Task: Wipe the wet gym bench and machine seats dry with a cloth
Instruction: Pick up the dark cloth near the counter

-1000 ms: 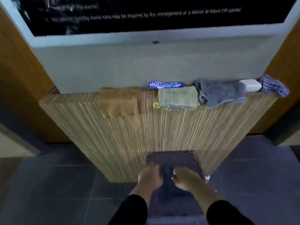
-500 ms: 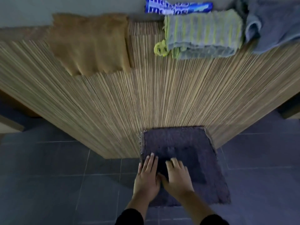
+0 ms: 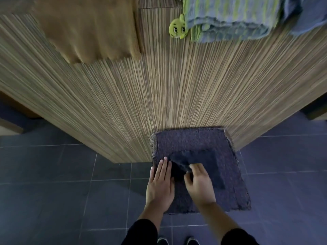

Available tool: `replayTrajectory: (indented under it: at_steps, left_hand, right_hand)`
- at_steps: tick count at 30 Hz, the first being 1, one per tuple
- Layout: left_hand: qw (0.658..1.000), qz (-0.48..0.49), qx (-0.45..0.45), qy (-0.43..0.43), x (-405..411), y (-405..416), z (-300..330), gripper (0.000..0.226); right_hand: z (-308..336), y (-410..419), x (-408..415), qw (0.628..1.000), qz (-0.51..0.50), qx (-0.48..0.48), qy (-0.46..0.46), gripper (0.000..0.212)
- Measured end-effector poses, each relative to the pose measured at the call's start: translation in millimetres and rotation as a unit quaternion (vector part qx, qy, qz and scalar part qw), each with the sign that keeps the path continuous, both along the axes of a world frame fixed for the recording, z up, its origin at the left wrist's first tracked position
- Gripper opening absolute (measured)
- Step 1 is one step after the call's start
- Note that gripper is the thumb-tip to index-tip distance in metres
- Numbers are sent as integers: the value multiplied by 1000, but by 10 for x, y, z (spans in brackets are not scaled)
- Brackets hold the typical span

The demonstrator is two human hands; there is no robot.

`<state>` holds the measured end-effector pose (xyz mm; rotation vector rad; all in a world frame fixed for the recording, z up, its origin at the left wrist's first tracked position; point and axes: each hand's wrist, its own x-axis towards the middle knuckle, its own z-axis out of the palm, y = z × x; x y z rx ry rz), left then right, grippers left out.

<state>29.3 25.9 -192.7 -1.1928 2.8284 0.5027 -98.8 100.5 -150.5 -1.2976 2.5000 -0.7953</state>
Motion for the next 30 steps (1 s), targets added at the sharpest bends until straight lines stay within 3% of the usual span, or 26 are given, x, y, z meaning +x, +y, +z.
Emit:
replayTrajectory:
  at_steps: [6, 9, 12, 15, 19, 24, 27, 28, 30]
  left_hand:
    - [1000, -16, -18, 12, -154, 130, -6, 56]
    - [1000, -15, -25, 10, -260, 187, -13, 55]
    - [1000, -17, -22, 5, -331, 201, -15, 57]
    - [999, -17, -25, 9, -348, 202, -24, 59]
    - [999, -15, -28, 13, -356, 212, -28, 59]
    - [999, -6, -28, 20, -360, 232, -63, 57]
    - [999, -2, -25, 23, -366, 238, -68, 58]
    - [999, -1, -25, 24, -369, 240, -64, 58]
    - [999, 1, -27, 27, -372, 244, -53, 57]
  right_hand:
    - [199, 177, -394, 943, -273, 12, -189, 25]
    - [224, 254, -512, 923, -293, 40, -246, 17]
    - [270, 228, -555, 927, -266, 54, -260, 27]
    - [258, 211, -572, 958, -220, 59, -177, 40]
    - [221, 264, -560, 977, -167, 117, -59, 31]
    - [84, 300, -597, 982, -16, 139, 127, 57]
    - [88, 246, -657, 969, -93, 202, 104, 56]
    - [80, 227, -676, 969, -123, 190, 102, 56]
    - [61, 203, -665, 981, -77, 110, 138, 50]
